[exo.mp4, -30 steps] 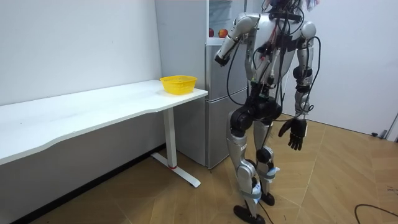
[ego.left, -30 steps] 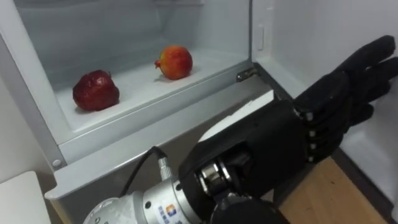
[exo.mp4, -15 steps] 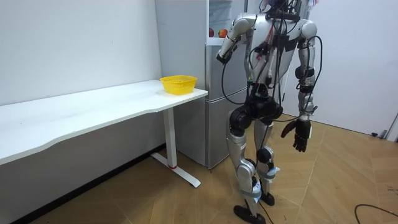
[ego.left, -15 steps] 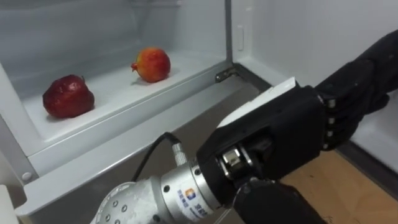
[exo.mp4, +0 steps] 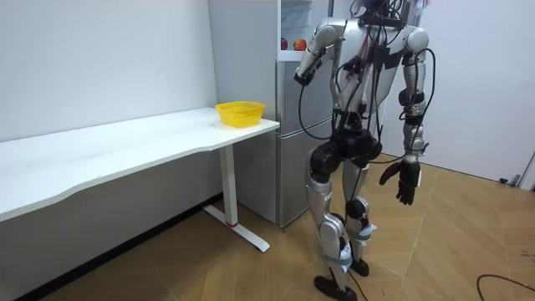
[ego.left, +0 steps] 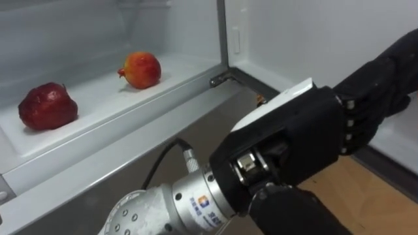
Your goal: Retrieve from the upper fridge
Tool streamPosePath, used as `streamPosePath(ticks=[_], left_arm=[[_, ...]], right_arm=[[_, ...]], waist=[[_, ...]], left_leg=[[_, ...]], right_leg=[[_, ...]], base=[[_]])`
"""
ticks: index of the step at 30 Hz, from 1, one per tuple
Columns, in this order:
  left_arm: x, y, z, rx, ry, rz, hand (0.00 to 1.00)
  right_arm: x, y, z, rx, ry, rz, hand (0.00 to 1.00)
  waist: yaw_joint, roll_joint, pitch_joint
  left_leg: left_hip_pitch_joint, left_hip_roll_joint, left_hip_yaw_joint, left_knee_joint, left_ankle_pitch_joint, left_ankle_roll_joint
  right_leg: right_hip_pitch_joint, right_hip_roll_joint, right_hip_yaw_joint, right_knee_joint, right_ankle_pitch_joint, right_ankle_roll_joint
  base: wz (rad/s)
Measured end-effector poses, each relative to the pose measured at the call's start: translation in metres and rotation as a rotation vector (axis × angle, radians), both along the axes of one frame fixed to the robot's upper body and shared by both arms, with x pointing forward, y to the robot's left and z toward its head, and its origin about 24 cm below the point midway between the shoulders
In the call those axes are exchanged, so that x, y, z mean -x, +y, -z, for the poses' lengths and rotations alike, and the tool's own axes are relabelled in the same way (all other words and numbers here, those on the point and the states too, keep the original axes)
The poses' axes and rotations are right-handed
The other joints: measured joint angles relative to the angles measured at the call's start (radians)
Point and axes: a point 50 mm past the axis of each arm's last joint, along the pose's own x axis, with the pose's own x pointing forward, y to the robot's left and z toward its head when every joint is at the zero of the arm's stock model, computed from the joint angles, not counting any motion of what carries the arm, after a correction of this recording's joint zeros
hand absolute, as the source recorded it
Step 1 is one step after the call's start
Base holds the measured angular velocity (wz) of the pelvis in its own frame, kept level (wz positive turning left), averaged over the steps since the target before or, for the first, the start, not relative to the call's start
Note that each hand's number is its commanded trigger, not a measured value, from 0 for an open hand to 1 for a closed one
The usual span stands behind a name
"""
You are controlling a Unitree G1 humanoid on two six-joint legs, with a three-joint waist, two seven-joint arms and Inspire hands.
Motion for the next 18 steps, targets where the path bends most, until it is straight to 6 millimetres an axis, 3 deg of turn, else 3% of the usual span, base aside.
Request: streamPosePath(ticks=[4,9,12,14,18], left_arm=[[-0.001,0.002,-0.001,0.003,0.001,-0.021,0.00],[-0.002,0.018,-0.011,0.007,-0.066,-0.128,0.00],[0.003,0.031,-0.025,0.033,-0.168,-0.236,0.00],[0.008,0.041,-0.035,0.054,-0.255,-0.332,0.00],[0.014,0.064,-0.041,0.130,-0.292,-0.451,0.00]], right_arm=[[0.003,0.000,0.000,0.002,0.014,0.012,0.00],[0.007,0.001,0.000,-0.002,0.017,0.026,0.00],[0.008,0.001,0.000,0.003,0.017,0.023,0.00],[0.007,0.002,0.001,0.008,0.019,-0.006,0.00],[0.006,0.002,0.001,0.023,0.009,-0.038,0.00]], waist=[[0.012,-0.004,0.0025],[0.075,-0.004,0.0029],[0.124,-0.004,0.0027],[0.192,-0.009,0.0047],[0.258,-0.022,0.0028]], left_leg=[[0.000,-0.002,-0.005,0.000,0.000,0.000],[-0.004,-0.004,-0.036,-0.002,0.000,0.000],[-0.020,-0.006,-0.080,0.001,0.000,0.000],[-0.026,-0.007,-0.108,0.000,0.000,0.000],[-0.026,-0.005,-0.154,-0.001,0.000,0.000]], right_leg=[[0.001,-0.001,-0.006,0.000,0.000,0.000],[0.000,0.000,-0.013,0.001,0.001,-0.002],[-0.005,-0.006,-0.050,0.001,0.002,-0.002],[-0.004,-0.008,-0.074,0.002,0.001,-0.003],[0.016,-0.014,-0.131,-0.002,0.000,-0.005]], base=[[0.04],[0.01],[0.33],[0.31],[0.42]])
